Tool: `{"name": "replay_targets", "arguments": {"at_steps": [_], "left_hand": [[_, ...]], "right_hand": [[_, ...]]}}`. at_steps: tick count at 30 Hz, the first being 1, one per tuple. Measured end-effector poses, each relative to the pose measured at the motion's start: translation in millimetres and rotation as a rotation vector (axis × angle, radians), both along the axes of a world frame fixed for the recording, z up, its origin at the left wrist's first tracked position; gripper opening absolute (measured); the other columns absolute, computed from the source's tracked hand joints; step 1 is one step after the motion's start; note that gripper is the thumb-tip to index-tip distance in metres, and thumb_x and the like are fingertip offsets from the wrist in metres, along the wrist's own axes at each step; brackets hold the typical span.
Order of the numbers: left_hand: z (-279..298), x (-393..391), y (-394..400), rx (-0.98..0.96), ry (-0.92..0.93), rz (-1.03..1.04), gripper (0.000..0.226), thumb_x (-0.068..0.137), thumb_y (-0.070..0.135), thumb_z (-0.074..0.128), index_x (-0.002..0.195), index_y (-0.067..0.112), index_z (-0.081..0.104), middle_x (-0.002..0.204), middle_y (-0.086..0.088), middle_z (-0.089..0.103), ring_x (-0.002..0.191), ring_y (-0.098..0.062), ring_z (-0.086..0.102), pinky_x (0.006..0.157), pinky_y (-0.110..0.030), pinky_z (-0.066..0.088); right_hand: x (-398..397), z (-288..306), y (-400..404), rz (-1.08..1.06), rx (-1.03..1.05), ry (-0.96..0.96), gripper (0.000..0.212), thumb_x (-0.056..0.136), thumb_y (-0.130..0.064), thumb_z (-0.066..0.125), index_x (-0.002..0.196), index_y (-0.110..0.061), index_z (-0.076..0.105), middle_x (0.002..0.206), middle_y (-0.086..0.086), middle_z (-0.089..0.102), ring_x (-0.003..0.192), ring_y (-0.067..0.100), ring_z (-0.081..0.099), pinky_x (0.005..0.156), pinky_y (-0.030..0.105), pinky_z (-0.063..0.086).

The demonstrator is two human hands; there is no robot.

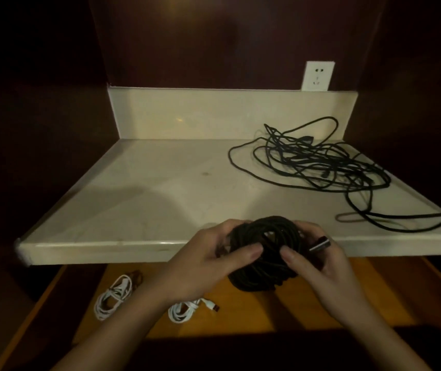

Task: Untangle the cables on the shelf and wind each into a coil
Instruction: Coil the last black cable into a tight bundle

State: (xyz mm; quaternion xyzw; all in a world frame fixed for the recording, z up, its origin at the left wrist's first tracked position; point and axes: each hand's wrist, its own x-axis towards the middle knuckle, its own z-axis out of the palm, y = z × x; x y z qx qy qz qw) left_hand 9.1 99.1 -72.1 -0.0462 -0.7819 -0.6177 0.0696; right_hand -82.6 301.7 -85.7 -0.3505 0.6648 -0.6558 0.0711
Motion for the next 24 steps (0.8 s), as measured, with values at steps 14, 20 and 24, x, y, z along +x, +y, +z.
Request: {"name": "replay_targets", "arguments": {"at_steps": [14, 20, 24], "left_hand": [[-60, -35, 59, -0.753, -0.44, -0.213, 0.057, 0.092, 0.061, 0.056, 0.143, 0.035, 0.049, 0.134, 0.013, 0.059, 0.115, -0.005, 0.058, 0.1, -0.029, 0.049], [-69, -75, 81, -0.807, -0.497, -0.157, 0.048, 0.095, 0.052, 0.056, 0.137, 0.029, 0.055, 0.125, 0.004, 0.065, 0.115, -0.015, 0.06, 0.102, -0.038, 0.05], [-69, -90, 83, -0.802, -0.551, -0.154, 0.049, 0.096, 0.053, 0.055, 0.139, 0.029, 0.053, 0.126, 0.005, 0.063, 0.113, -0.014, 0.057, 0.099, -0.032, 0.049]], "right_hand": [[-78, -68, 63, 0.232, 0.848, -0.25, 0.012, 0.09, -0.023, 0.071, 0.1, -0.018, 0.068, 0.082, -0.002, 0.07, 0.07, 0.01, 0.064, 0.061, 0.024, 0.047], [-109, -73, 50, 0.135, 0.841, -0.406, 0.021, 0.097, -0.032, 0.061, 0.103, -0.011, 0.06, 0.074, 0.002, 0.065, 0.065, 0.016, 0.06, 0.06, 0.026, 0.046], [-120, -81, 51, 0.077, 0.857, -0.383, 0.022, 0.098, -0.026, 0.061, 0.117, -0.017, 0.056, 0.117, 0.006, 0.065, 0.098, 0.014, 0.064, 0.078, 0.02, 0.052]]}}
